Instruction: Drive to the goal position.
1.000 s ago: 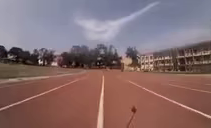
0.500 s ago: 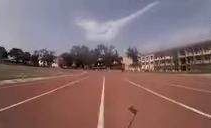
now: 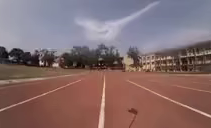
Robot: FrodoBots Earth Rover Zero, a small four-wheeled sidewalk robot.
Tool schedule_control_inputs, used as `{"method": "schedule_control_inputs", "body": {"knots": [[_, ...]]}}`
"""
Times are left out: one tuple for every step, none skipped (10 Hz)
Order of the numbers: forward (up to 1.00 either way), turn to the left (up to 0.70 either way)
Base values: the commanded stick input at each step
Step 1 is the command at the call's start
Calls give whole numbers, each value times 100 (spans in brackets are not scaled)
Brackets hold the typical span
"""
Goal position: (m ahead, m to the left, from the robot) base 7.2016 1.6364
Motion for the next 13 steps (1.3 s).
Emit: {"method": "schedule_control_inputs", "body": {"knots": [[70, 0], [70, 0], [70, 0], [70, 0], [70, 0], [70, 0], [70, 0], [70, 0], [70, 0], [70, 0], [70, 0], [70, 0], [70, 0]]}}
